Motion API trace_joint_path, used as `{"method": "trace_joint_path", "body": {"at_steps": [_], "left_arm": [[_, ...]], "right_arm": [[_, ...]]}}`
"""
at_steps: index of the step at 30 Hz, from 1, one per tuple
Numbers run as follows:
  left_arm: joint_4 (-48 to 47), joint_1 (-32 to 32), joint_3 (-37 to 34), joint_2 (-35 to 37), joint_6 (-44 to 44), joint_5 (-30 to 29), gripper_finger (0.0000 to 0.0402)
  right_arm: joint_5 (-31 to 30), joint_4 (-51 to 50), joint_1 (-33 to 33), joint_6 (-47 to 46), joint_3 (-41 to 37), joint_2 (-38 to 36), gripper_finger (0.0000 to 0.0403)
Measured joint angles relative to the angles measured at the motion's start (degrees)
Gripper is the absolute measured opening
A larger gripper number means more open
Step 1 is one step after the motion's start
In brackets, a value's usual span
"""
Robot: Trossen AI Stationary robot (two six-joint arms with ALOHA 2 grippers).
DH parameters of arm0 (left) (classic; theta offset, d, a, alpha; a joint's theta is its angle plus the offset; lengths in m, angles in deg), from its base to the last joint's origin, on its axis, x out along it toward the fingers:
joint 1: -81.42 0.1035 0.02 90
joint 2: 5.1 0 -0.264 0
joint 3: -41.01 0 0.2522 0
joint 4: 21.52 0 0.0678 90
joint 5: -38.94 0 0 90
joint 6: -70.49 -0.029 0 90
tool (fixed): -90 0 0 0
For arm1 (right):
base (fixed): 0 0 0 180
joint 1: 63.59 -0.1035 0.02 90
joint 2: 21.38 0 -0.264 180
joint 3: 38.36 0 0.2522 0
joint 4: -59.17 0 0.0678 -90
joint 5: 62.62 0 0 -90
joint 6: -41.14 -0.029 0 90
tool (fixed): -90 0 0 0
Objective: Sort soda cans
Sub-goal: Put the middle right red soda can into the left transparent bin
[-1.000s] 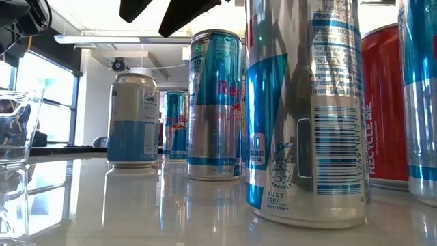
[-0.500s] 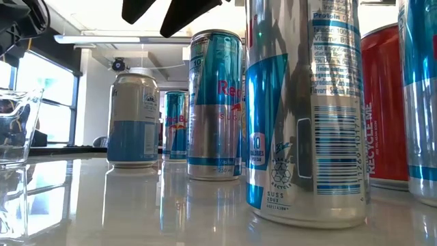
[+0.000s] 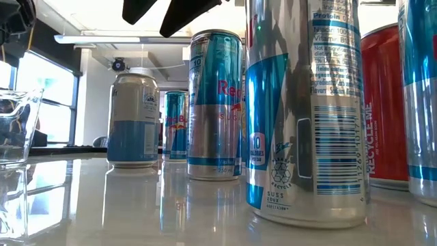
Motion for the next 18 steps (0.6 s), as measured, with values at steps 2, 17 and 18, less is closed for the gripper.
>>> {"method": "trace_joint_path", "body": {"at_steps": [2, 17, 18], "left_arm": [[0.2, 0.4, 0.0, 0.0, 0.0, 0.6, 0.0322], [0.9, 4.8, 0.0, 1.1, -0.7, 5.5, 0.0322], [0.8, 5.1, 0.0, 1.1, -1.0, 5.5, 0.0322]], "right_arm": [[0.0, 0.0, 0.0, 0.0, 0.0, 0.0, 0.0311], [0.0, 0.0, 0.0, 0.1, 0.0, 0.0, 0.0311], [0.0, 0.0, 0.0, 0.1, 0.0, 0.0, 0.0311]]}}
